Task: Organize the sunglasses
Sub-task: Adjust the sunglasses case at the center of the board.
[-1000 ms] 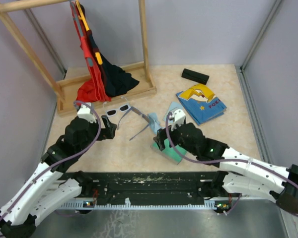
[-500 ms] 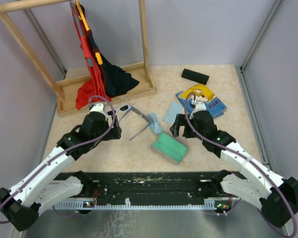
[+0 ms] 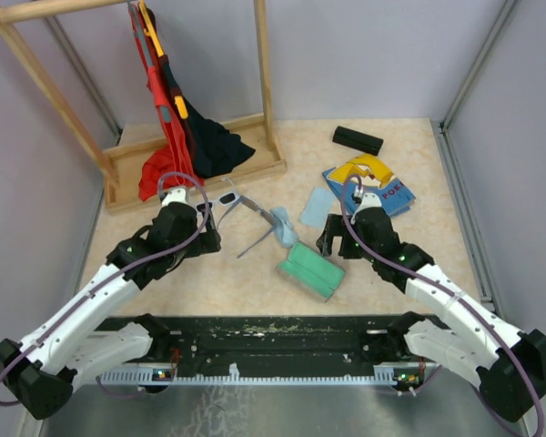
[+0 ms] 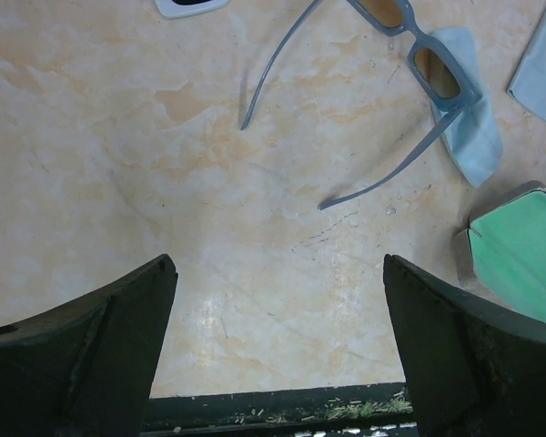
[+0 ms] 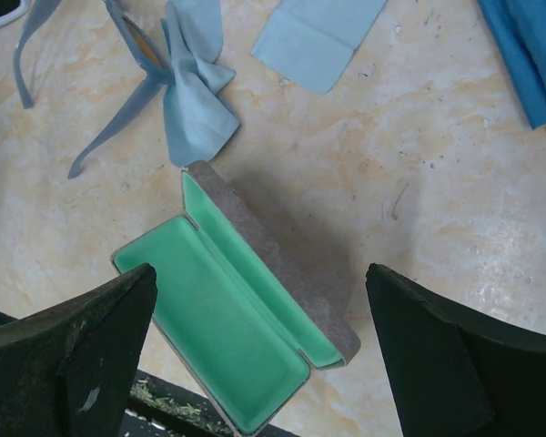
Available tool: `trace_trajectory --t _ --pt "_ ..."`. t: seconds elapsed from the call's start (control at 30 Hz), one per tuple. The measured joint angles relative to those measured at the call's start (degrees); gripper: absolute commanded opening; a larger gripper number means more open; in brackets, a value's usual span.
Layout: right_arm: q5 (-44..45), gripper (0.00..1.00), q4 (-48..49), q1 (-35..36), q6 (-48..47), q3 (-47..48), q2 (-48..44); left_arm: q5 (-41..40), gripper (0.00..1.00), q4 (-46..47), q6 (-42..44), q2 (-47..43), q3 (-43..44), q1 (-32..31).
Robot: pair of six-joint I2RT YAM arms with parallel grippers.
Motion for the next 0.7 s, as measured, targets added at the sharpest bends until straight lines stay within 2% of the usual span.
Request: trace_trajectory --t 0.4,0.7 --pt "2.73 0.95 -3.41 0.00 -3.15 -1.07 -0.31 0.33 1.00 0.79 -0.48 -0.74 -0.02 0.00" --pt "4.83 0.94 -6.19 0.00 -4.39 -1.07 1.27 -1.20 1.00 2.62 4.39 -2.80 -0.02 0.00"
